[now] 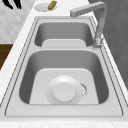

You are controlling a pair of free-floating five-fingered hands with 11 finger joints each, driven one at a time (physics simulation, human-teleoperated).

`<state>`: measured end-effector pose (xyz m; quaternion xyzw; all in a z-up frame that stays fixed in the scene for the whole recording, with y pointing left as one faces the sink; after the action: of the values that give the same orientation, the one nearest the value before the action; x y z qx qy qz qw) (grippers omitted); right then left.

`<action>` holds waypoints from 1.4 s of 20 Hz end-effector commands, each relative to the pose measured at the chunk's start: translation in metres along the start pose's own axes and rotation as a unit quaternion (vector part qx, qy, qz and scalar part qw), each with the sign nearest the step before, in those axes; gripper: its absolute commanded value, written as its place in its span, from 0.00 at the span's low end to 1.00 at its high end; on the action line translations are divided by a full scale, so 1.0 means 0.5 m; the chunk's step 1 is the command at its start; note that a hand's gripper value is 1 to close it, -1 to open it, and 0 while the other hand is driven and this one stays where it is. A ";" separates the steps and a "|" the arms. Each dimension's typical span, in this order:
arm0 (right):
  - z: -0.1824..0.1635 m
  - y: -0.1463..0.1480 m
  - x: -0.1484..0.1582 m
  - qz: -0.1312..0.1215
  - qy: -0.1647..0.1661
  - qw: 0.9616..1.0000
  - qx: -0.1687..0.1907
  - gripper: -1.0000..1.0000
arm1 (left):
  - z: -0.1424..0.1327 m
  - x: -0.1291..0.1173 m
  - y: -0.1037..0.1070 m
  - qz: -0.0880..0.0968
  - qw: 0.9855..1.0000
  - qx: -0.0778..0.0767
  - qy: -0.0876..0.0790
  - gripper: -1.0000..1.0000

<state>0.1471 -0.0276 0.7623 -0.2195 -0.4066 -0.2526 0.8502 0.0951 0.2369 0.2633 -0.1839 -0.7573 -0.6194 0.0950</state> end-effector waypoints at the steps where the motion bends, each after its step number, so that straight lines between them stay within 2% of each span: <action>1: -0.012 -0.014 0.027 -0.043 -0.011 0.999 0.005 0.00 | 0.000 0.000 0.000 0.000 1.000 0.000 0.000 0.50; 5: -0.026 -0.038 0.040 -0.047 -0.015 0.998 0.028 0.00 | 0.000 0.000 0.000 0.000 1.000 0.000 0.000 0.50; 6: -0.030 -0.031 0.040 -0.029 -0.020 0.999 0.024 0.00 | 0.000 0.000 0.000 0.000 1.000 0.000 0.000 0.50; 10: -0.041 -0.033 0.046 -0.036 -0.051 0.998 0.024 0.00 | 0.000 0.000 0.000 0.000 1.000 0.000 0.000 0.50; 13: -0.074 -0.010 0.042 -0.024 -0.061 0.998 0.018 0.00 | 0.000 0.000 0.000 0.000 1.000 0.000 0.000 0.50; 19: -0.123 0.014 0.021 -0.031 -0.086 0.996 0.021 0.00 | 0.000 0.000 0.000 0.000 1.000 0.000 0.000 0.50; 24: -0.151 0.015 0.013 -0.049 -0.122 0.991 0.023 0.00 | 0.000 0.000 0.000 0.000 1.000 0.000 0.000 0.50; 28: -0.193 0.037 0.011 -0.052 -0.130 0.990 0.021 0.00 | 0.000 0.000 0.000 0.000 1.000 0.000 0.000 0.50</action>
<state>0.2048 -0.0685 0.7171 -0.2262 -0.4981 -0.2368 0.8029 0.0951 0.2369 0.2633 -0.1839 -0.7573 -0.6194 0.0950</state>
